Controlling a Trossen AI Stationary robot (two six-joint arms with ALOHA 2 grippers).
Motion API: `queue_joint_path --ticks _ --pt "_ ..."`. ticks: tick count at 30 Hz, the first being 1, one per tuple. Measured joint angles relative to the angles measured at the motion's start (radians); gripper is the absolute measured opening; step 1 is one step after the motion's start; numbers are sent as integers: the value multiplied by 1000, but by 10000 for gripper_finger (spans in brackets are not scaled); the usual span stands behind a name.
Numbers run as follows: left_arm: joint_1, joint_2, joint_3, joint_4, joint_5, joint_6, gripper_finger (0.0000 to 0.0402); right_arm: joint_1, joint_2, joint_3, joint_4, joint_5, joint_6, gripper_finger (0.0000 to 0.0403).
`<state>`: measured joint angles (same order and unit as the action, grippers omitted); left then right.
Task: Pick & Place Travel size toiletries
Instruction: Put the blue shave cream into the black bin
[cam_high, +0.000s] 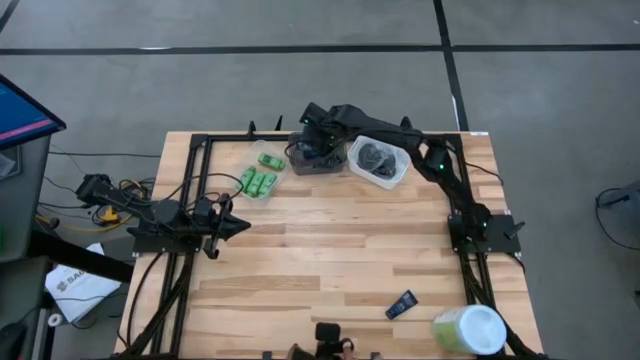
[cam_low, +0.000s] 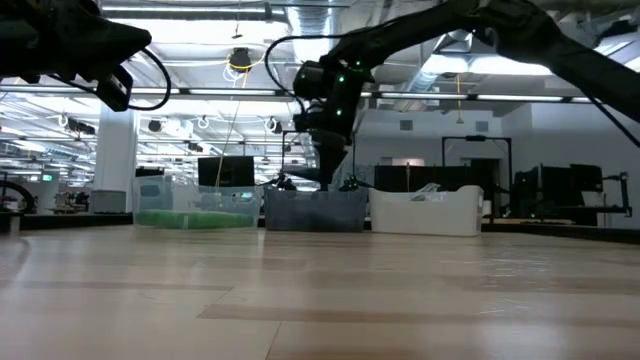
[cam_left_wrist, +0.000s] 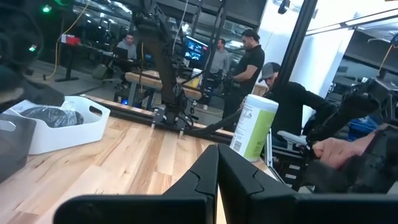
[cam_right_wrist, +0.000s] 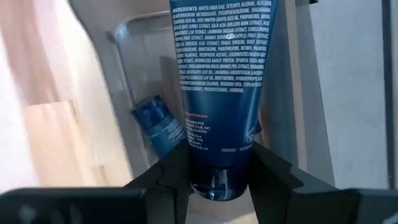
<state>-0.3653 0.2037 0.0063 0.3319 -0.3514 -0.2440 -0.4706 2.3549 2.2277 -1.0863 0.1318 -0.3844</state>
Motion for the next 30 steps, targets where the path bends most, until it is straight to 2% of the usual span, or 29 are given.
queue_joint_path --ticks 12,17,22,25,30 --pt "0 3 0 7 0 0 0 8 36 9 7 4 -12 209" --pt "0 3 0 8 0 0 0 7 -43 22 -95 -60 106 243" --pt "0 3 0 9 0 0 0 52 -148 25 -334 -201 305 248" --pt "0 3 0 9 0 0 0 120 -181 23 -496 -224 400 242" --pt "0 3 0 10 0 0 0 287 -263 -62 -437 -217 492 230"
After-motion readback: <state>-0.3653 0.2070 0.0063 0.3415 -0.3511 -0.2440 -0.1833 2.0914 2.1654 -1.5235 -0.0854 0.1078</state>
